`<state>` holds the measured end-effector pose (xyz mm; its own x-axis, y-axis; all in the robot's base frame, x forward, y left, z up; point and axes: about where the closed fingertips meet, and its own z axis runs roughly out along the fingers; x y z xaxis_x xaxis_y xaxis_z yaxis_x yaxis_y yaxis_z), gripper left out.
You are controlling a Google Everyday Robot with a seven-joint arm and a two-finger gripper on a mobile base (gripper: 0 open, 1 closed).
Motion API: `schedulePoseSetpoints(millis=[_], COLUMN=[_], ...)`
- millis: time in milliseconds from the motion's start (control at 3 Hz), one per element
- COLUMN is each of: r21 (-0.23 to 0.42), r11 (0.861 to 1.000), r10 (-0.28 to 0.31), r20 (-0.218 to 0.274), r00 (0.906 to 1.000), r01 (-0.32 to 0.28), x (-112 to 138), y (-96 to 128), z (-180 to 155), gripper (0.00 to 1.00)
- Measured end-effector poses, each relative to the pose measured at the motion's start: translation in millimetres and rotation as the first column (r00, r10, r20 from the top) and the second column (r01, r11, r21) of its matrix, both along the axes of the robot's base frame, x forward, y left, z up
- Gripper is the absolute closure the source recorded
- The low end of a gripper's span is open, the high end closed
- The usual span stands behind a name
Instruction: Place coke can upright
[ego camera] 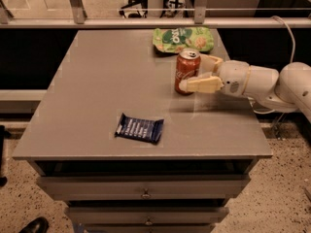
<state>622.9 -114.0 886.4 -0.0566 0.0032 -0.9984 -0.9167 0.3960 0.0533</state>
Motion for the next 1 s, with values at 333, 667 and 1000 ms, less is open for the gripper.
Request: schedulePoseSetpoints(millis=[333,667,1000], r21=[-0.039,-0.105,-0.113], r11=[0.999,0.994,0.992], r10=[-0.001,-0.043,-0.047], r20=[-0.011,-0.005,0.0], r00=[0.9999,0.999,0.9989], r01=[0.001,0.043,0.047], x=[-18,-33,-34], y=[-24,-71,-78], z=[4,23,28], gripper=[0.0,0.0,0.0])
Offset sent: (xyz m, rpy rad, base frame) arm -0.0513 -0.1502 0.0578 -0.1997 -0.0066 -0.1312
